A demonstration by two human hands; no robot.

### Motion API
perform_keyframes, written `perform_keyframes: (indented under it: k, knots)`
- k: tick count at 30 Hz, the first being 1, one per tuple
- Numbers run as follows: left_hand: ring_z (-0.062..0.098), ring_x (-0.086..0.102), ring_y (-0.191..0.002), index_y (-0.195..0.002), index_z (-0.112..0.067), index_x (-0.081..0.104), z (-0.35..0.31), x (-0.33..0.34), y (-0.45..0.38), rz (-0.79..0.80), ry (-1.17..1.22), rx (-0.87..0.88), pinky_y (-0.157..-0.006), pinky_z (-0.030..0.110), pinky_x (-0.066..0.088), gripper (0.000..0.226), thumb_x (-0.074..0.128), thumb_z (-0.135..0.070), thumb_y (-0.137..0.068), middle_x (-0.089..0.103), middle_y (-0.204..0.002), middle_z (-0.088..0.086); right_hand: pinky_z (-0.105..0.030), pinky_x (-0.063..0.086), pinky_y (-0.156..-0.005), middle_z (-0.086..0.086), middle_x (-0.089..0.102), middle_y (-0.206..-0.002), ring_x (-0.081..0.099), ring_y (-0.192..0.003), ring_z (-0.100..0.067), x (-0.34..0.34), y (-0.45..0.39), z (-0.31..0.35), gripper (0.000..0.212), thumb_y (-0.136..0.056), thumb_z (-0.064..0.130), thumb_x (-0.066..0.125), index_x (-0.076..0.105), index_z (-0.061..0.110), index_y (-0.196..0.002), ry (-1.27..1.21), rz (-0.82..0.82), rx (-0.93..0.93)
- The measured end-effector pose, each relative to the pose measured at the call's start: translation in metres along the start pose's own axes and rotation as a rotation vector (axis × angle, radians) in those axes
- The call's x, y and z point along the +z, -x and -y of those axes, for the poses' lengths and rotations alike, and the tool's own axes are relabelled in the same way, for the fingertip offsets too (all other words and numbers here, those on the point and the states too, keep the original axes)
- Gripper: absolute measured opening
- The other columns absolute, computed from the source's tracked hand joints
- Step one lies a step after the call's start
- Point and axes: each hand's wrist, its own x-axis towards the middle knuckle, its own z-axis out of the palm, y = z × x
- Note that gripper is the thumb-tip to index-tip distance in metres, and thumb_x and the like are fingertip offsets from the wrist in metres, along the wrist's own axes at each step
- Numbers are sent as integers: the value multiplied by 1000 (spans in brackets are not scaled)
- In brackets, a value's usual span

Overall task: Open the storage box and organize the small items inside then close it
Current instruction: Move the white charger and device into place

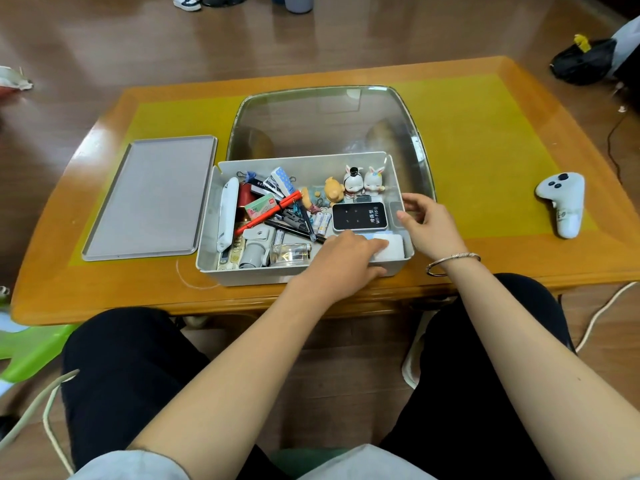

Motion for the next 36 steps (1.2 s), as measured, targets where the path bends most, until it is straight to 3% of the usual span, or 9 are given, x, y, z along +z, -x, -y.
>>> perform_keyframes:
  k: [6,12,16,21,25,30,36]
  knots:
    - [29,50,-111,-141,-20,44,-4,9,5,-87,36,10,-86,38,40,45,51,-28,-98,61,-119,10,-1,37,-67,7,58,-99,54,-88,-4,1,3,0,33,-92,12,56,56,12,-125,23,-18,3]
    - [28,51,-110,-140,-22,44,-4,15,10,-147,-17,30,-87,39,38,42,46,-25,-99,62,-119,7,-17,42,-80,6,58,-102,55,-94,-7,2,5,2,34,-93,13,55,54,11,-127,23,-22,6]
    - [27,52,-108,-140,-23,44,-4,18,13,-179,-40,35,-84,38,36,40,43,-23,-99,63,-119,5,-20,43,-83,3,61,-106,55,-93,-8,3,5,2,33,-93,12,54,55,11,-126,37,-23,6]
    - [26,54,-105,-134,-21,49,-7,21,20,-260,-62,8,-79,36,31,37,45,-19,-97,64,-118,2,-33,46,-95,-9,61,-121,58,-106,-21,6,6,6,35,-92,9,55,53,7,-127,136,-79,-30]
    - [23,56,-104,-132,-21,53,-8,25,26,-308,-51,12,-77,34,28,38,47,-12,-95,66,-116,0,-35,45,-94,-9,54,-124,55,-99,-21,9,10,9,40,-90,11,57,50,9,-130,207,-103,-48]
    - [25,55,-105,-129,-20,56,-4,24,28,-325,-47,22,-80,37,33,35,50,-18,-95,65,-117,0,-35,36,-104,-10,49,-130,46,-119,-26,12,13,15,41,-89,10,58,50,8,-130,293,-112,-85]
    - [18,52,-109,-118,-21,63,20,15,48,-444,23,-82,-86,35,32,37,50,-45,-94,64,-115,-4,-37,32,-101,-7,49,-131,40,-122,-26,20,15,35,35,-87,11,58,57,12,-121,408,-194,-235]
